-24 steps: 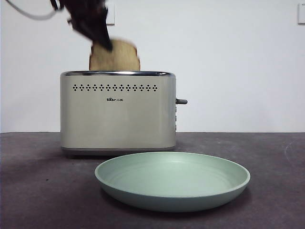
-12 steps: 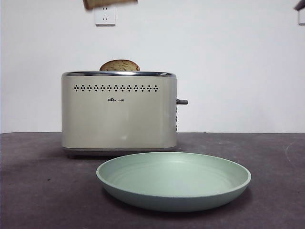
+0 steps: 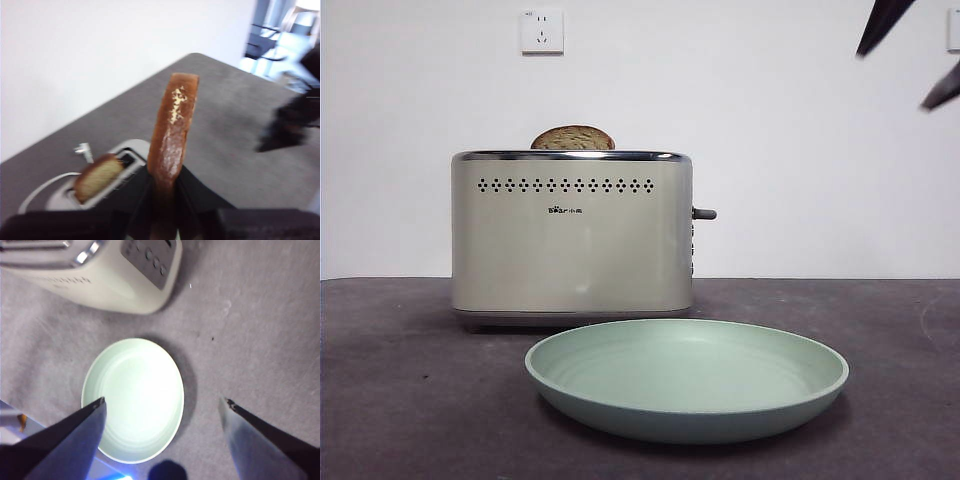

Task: Take the bread from the toaster,put the bread on the plate,put the plate on the table

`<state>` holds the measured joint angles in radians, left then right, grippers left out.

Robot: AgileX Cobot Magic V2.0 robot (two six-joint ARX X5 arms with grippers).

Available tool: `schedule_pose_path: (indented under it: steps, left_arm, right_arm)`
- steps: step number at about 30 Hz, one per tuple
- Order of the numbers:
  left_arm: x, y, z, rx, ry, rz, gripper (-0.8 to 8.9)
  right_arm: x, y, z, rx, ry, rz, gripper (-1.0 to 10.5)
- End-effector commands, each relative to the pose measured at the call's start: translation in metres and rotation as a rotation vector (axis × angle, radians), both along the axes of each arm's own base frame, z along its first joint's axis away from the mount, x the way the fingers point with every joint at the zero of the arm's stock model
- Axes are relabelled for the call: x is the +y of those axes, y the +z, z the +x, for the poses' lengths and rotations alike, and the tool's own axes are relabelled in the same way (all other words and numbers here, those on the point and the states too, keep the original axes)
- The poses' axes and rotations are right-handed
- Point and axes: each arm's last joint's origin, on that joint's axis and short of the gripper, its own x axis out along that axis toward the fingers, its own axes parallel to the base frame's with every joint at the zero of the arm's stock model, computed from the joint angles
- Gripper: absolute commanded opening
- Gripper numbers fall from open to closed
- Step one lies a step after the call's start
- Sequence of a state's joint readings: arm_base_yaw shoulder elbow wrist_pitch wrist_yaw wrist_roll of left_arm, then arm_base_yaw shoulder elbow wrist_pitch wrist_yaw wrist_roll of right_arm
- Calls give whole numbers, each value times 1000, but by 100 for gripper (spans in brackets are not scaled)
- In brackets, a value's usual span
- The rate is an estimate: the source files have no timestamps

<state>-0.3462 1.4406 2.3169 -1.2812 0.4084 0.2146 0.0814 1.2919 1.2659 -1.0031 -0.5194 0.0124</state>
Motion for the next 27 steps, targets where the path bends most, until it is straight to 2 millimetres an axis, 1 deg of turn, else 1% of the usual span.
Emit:
schedule_pose_path:
  steps: [1, 7, 12, 16, 21, 25, 27]
  left_arm:
    - [-2, 1, -12, 17, -71, -28, -8]
    - [0, 0, -31, 15, -110, -40, -8]
    - [1, -14, -39, 55, -119, -30, -7]
    - [5, -35, -46, 80, -85, -29, -8]
    - [11, -63, -57, 92, -37, -72, -8]
    - [18, -84, -72, 77, -4, -121, -8]
    - [22, -93, -80, 71, 15, -139, -8]
  right_arm:
    - [5, -14, 13, 55, 25, -13, 378]
    - [20, -45, 36, 167, 85, -33, 378]
    - [36, -67, 49, 222, 133, -45, 378]
    - [52, -81, 57, 243, 178, -53, 378]
    - [65, -94, 62, 254, 211, -71, 378]
    - [75, -107, 68, 247, 203, -151, 378]
    - [78, -114, 71, 263, 206, -162, 378]
